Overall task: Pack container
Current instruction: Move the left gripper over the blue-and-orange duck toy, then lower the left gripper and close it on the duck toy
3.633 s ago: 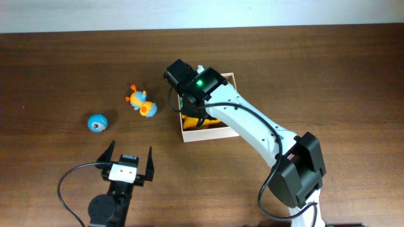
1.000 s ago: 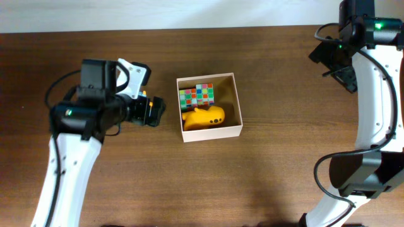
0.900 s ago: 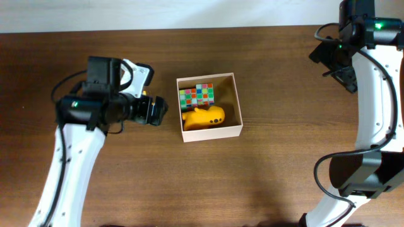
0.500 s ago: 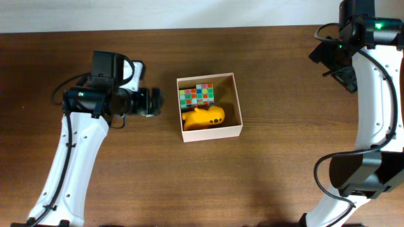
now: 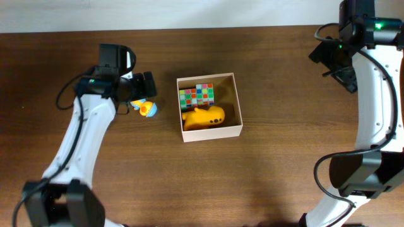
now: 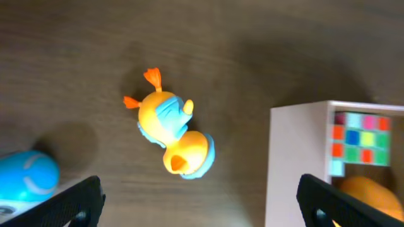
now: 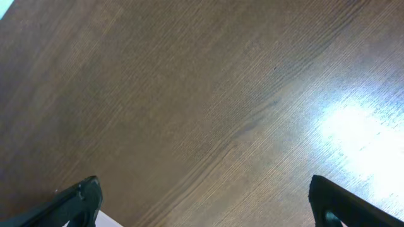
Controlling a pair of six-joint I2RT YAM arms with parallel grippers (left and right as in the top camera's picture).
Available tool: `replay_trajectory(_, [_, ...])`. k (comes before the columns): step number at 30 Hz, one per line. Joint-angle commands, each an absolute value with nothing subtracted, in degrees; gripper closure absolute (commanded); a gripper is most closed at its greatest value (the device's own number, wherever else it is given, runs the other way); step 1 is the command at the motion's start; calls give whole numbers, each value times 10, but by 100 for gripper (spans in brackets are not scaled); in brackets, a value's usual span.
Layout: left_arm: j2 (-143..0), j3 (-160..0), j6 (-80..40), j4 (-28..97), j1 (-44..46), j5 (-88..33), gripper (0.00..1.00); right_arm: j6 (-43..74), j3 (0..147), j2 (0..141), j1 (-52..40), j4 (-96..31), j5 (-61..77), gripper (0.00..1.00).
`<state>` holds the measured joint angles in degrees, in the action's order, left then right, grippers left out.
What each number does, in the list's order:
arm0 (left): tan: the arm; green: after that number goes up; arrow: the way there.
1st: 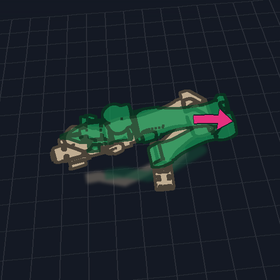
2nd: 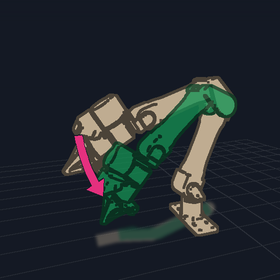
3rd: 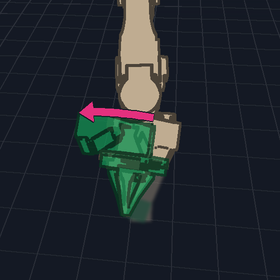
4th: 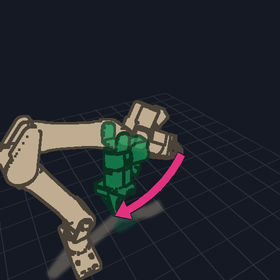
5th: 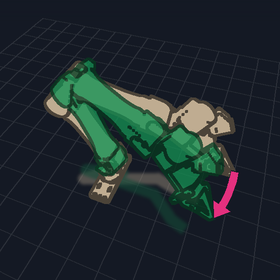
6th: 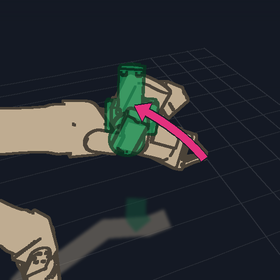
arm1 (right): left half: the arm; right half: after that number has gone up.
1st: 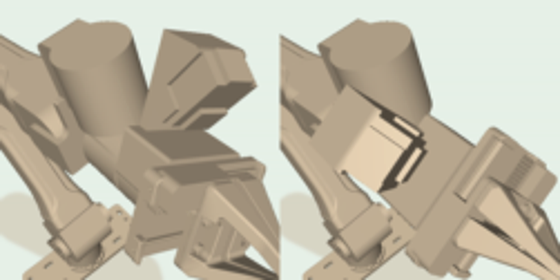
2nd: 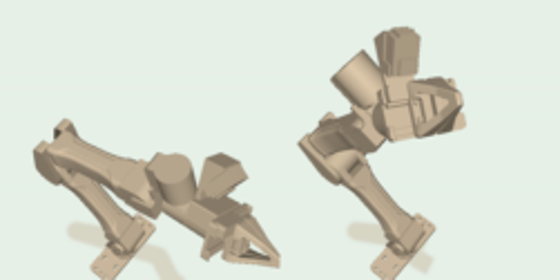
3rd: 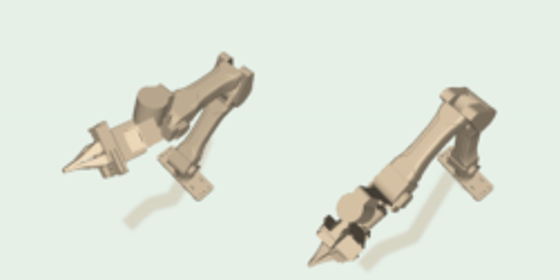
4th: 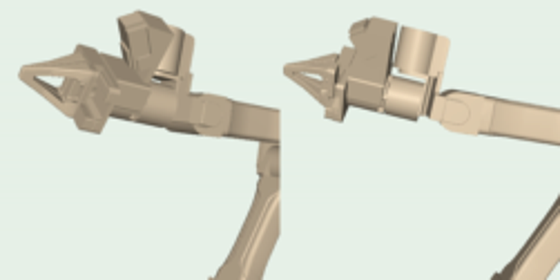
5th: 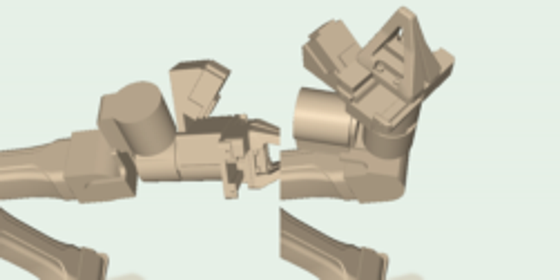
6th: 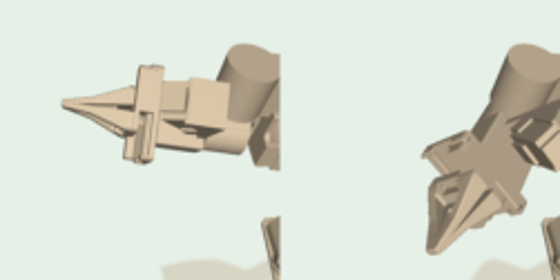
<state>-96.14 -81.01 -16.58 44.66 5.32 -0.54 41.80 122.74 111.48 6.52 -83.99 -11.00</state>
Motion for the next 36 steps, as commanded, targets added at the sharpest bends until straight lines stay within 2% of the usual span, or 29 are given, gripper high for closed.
replay_trajectory(1, [-1005,-820,-176,435,52,5,1,420,1233,1110,68,-840,-111,1])
replay_trajectory(10, [-1085,-820,-176,426,52,5,0,420,1233,1110,68,-840,-111,1])
replay_trajectory(15, [-1105,-820,-176,424,52,5,7,420,1233,1110,68,-840,-111,1])
replay_trajectory(32, [-1171,-818,-175,430,52,5,6,420,1233,1110,68,-840,-111,1])
replay_trajectory(33, [-1172,-818,-175,430,52,5,7,420,1233,1110,68,-840,-111,1])
replay_trajectory(34, [-1172,-818,-175,430,52,5,15,420,1233,1110,68,-840,-111,1])
replay_trajectory(36, [-1172,-818,-176,429,52,5,38,420,1233,1110,68,-840,-111,1])
